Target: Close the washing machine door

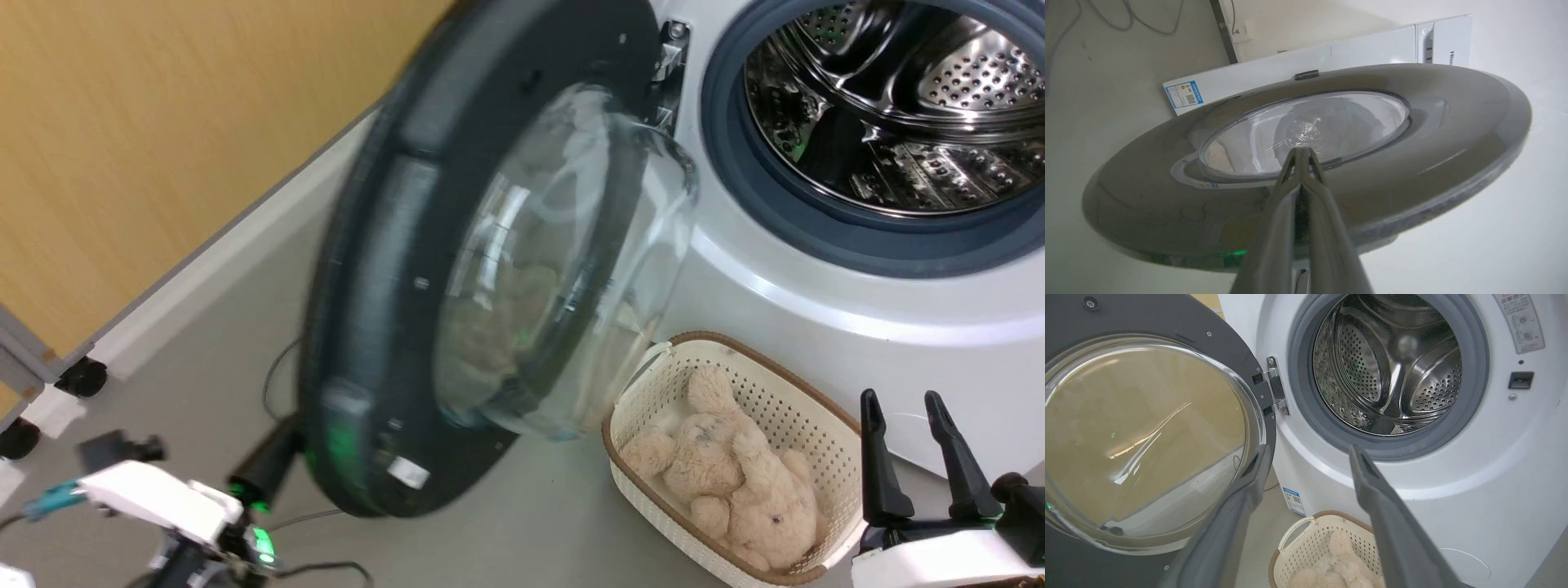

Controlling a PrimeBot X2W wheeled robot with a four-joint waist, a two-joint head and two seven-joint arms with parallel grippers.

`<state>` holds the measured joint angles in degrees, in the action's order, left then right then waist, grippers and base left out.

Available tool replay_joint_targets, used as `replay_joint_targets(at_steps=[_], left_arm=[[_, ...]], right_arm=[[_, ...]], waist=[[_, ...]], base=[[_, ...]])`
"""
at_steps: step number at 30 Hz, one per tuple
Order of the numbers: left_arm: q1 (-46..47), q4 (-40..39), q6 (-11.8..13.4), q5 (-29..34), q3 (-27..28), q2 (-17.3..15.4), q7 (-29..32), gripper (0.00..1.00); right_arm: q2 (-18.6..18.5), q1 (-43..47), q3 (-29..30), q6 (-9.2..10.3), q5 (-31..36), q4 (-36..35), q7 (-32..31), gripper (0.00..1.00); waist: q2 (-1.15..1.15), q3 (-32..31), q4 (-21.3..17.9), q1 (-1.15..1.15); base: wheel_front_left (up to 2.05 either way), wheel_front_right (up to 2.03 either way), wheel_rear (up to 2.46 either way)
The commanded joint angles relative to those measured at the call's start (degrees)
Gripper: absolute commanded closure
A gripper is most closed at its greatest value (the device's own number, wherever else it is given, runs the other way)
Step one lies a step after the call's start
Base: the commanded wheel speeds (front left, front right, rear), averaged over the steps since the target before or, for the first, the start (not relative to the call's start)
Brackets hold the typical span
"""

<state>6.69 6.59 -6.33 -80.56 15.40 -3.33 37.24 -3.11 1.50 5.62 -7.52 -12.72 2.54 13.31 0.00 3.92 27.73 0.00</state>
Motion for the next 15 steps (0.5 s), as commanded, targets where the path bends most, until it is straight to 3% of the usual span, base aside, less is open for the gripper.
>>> replay_joint_targets(at_steps=[1, 9, 15], left_arm=[[-0.73, -0.52, -0.58, -1.85, -0.97, 0.41, 0.73, 1.00], [-6.74, -9.52, -1.14, -10.62, -15.94, 0.44, 1.48, 1.00], [-7.62, -12.70, -1.15, -8.42, -23.78, 0.45, -1.52, 1.00]], right_arm=[[0.22, 0.27, 0.21, 0.03, -0.71, 0.17, 0.60, 0.00], [0.24, -0.48, -0.71, 0.03, -1.63, 1.12, 1.67, 0.00], [0.24, -1.62, -1.18, 0.03, -1.31, 1.28, 1.69, 0.00]], waist=[[0.00, -0.03, 0.11, 0.00], [0.00, -0.71, -2.65, 0.00], [0.00, 0.01, -9.10, 0.00]], base=[[0.00, 0.00, 0.00], [0.00, 0.00, 0.00], [0.00, 0.00, 0.00]])
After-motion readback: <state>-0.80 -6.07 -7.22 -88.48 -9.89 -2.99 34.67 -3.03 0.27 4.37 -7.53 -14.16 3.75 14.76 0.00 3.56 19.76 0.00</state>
